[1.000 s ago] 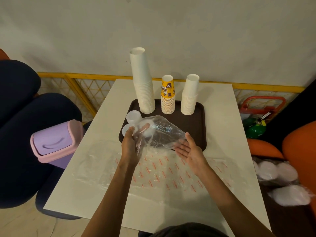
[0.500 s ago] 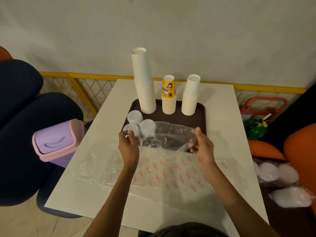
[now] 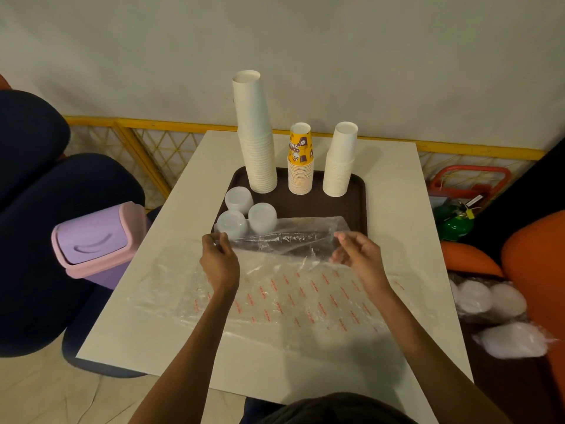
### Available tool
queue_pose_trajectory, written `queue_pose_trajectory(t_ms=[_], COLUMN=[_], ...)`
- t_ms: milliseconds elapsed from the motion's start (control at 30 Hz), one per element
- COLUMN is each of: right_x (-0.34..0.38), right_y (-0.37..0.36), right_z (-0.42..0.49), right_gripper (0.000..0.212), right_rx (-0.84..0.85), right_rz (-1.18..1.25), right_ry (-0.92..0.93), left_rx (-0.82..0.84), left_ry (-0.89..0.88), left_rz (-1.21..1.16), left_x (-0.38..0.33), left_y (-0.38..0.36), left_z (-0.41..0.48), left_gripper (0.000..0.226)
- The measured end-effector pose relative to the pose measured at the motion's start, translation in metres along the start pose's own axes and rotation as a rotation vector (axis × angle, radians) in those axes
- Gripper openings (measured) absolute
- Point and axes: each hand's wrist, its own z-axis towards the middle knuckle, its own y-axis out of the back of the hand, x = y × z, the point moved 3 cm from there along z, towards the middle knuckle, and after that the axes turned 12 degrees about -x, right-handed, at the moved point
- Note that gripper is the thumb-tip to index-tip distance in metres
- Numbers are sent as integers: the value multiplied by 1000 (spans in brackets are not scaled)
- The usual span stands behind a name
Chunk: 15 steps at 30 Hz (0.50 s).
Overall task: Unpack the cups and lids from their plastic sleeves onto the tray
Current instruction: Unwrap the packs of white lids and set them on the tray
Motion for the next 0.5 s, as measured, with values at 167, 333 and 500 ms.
queue_pose_trajectory(t_ms=[167,333,500], right_x=[-15,-14,-18], right_y=[-5,-14,-25], right_z=[-7,-11,-20], right_gripper=[22,53,83], right_rx=[-27,10,0], right_rz=[-14,-59,-392], right_ry=[-16,-17,228], left_rx=[134,261,258], left_ry=[266,474,315], left_rz=[-90,-174,-129], left_x=[9,21,17], left_y=[-2,6,17], left_z=[-3,-7,1], left_gripper=[27,17,13])
